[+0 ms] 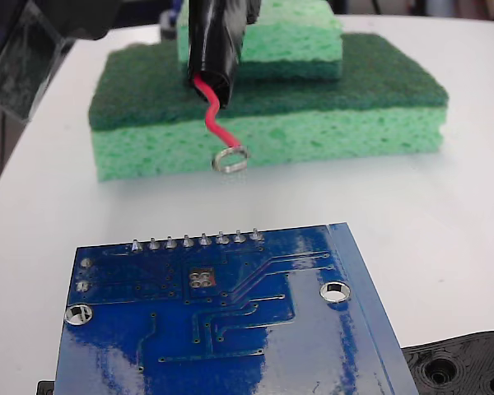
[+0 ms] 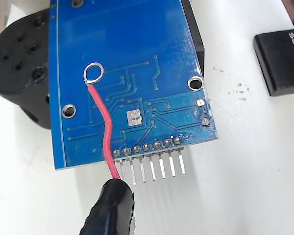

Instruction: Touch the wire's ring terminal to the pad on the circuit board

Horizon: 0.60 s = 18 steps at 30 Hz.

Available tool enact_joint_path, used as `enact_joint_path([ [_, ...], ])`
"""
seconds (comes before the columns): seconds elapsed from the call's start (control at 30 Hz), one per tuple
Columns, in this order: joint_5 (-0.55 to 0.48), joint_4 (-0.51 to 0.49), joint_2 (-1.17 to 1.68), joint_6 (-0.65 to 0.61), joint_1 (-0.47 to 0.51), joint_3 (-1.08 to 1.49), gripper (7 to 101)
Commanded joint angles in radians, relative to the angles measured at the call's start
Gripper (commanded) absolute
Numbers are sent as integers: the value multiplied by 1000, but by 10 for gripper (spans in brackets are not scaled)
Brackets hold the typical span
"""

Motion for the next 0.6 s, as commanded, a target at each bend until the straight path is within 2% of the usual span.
enact_joint_path([
  [0.03,-2,-2,-23,0,-2,-28,1003],
  [0.6,-8,9,-74,8,20,-32,1003],
])
